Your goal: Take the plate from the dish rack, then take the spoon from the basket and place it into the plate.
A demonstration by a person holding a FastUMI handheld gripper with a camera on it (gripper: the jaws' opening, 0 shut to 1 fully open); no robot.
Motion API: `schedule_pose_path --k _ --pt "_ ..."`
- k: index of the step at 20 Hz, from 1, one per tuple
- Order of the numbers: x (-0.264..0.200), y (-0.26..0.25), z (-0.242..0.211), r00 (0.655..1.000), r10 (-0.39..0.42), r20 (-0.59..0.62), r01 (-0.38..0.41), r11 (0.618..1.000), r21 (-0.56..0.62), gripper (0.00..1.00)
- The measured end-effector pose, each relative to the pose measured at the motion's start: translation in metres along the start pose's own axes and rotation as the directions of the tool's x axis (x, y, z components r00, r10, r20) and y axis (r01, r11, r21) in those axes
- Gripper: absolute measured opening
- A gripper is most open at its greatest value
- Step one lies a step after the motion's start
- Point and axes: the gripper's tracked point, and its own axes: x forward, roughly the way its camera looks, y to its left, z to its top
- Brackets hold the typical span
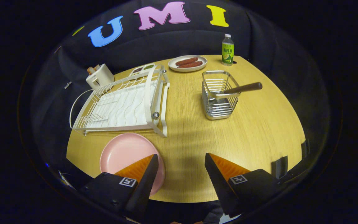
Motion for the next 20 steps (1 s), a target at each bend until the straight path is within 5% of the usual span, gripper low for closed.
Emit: schedule_pose_path --k 7,14,20 --pt "-0.068 -0.053 0.105 0.966 -0.038 0.255 0.058 0.996 -0.070 0.94" --pt "-0.025 -0.103 0.116 0.980 -0.041 0.194 0.070 0.987 -0.146 0.90" --pt "0.012 -0.111 0.115 0.991 0.026 0.131 0.003 0.977 -0.212 0.81"
